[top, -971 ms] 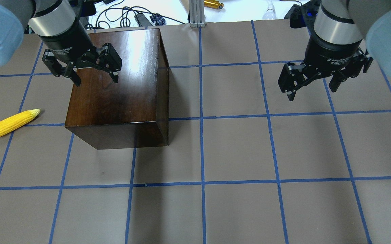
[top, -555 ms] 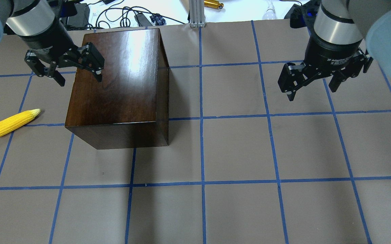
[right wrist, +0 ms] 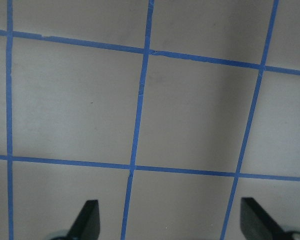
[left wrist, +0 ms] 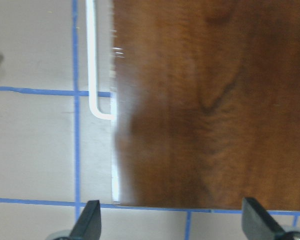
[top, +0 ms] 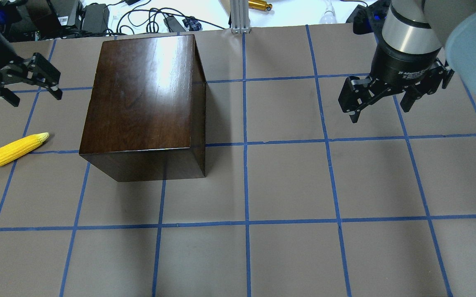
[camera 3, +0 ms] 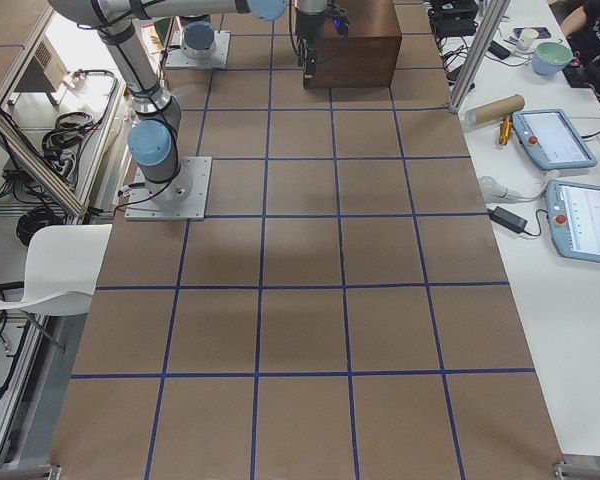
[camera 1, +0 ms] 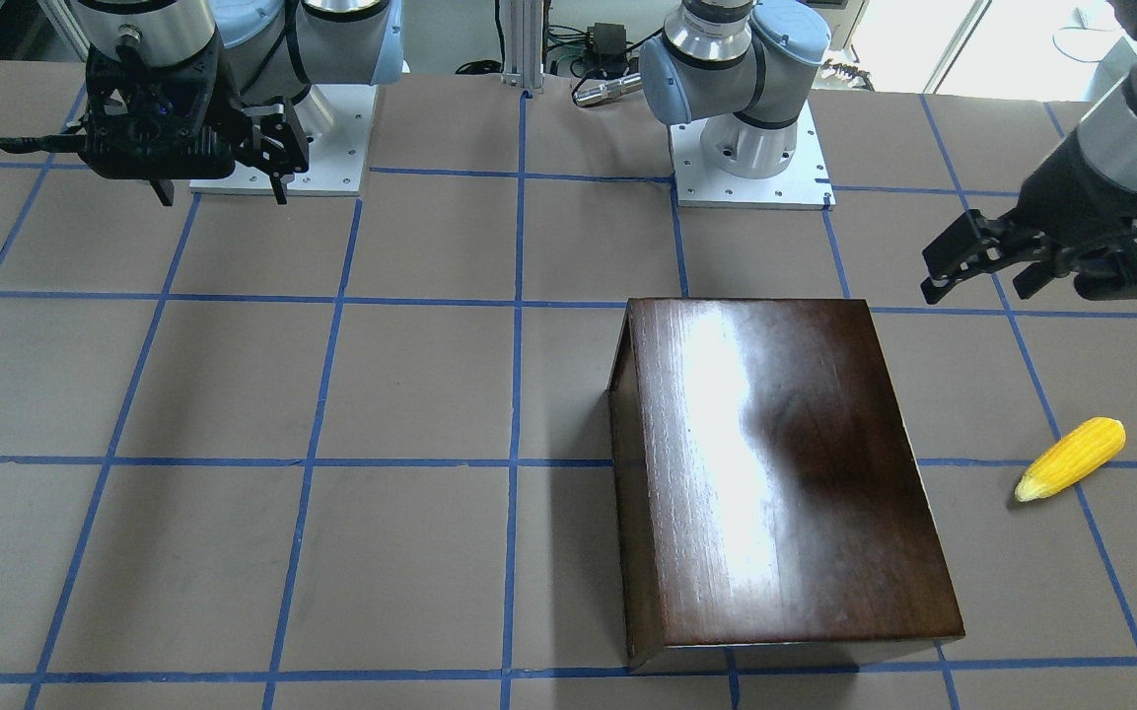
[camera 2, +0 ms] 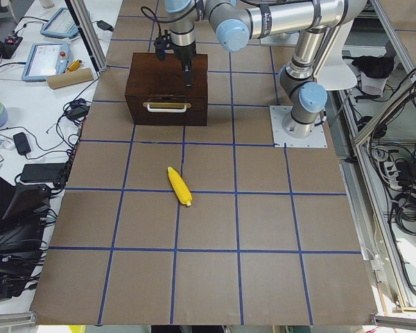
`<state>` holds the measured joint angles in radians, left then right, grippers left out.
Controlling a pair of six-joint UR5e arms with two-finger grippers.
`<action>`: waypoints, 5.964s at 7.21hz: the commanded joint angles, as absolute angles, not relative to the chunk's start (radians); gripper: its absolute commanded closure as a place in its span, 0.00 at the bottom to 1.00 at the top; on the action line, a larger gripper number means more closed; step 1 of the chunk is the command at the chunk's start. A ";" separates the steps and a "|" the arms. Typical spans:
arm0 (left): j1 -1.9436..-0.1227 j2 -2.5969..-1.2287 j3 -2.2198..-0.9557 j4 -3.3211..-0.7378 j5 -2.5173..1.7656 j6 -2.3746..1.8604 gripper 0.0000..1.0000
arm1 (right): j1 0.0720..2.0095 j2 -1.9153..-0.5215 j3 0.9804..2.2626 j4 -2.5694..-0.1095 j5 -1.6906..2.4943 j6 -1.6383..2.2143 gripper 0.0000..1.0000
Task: Open drawer and put corn inside
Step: 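Lower the left gripper beside the cabinet to the white drawer handle, then hook the white drawer handle with the left gripper, then pull the drawer out away from the cabinet with the left gripper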
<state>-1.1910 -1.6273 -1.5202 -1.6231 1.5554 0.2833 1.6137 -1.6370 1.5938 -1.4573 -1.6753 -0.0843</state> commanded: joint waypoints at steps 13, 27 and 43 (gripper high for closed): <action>-1.000 -1.934 -1.605 -1.350 1.189 0.574 0.00 | 1.614 -1.637 1.594 -1.457 -1.675 -0.084 0.00; -1.063 -2.020 -1.605 -1.351 1.149 0.568 0.00 | 1.614 -1.638 1.594 -1.457 -1.675 -0.084 0.00; -0.902 -2.029 -1.594 -1.350 1.170 0.604 0.00 | 1.614 -1.638 1.594 -1.457 -1.675 -0.084 0.00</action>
